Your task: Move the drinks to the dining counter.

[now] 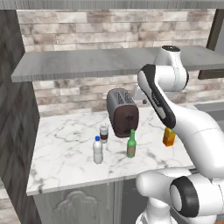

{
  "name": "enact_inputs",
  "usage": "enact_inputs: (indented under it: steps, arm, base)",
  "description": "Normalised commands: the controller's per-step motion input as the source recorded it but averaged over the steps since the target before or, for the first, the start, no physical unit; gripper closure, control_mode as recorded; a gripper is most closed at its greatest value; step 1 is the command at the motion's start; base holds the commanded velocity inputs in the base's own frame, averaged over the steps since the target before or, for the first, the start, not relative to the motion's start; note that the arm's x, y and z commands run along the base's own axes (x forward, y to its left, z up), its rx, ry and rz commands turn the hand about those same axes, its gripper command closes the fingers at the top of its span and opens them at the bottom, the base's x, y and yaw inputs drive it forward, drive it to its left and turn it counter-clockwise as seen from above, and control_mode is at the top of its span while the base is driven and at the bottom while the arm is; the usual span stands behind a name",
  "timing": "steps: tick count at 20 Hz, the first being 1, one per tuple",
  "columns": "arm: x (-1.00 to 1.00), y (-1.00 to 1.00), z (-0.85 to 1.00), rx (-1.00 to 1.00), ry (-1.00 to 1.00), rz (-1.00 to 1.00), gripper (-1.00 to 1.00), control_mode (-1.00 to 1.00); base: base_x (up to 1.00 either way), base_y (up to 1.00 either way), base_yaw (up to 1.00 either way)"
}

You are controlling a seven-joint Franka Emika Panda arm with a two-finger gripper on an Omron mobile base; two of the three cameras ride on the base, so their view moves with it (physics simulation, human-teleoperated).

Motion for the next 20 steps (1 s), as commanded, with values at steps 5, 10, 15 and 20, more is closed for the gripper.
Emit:
enact_inputs:
  steps: [5,10,15,20]
  arm:
    - [-0.21,-0.13,-0.11,0.00,-0.02,0.00,-1.00,-1.00]
    - [-0.36,-0.26,-0.10,0.00,-0.04,0.00,-1.00,-1.00]
    - [-0.33,-0.42,-0.09,0.00,-0.01,0.00,-1.00,-1.00]
    - [-0.17,-0.56,-0.17,0.00,0.00,0.00,-1.00,-1.00]
  base:
    - [0.00,0.00,0.00]
    - [0.00,0.00,0.00]
    - [0.00,0.00,0.00]
    - [0.00,0.00,0.00]
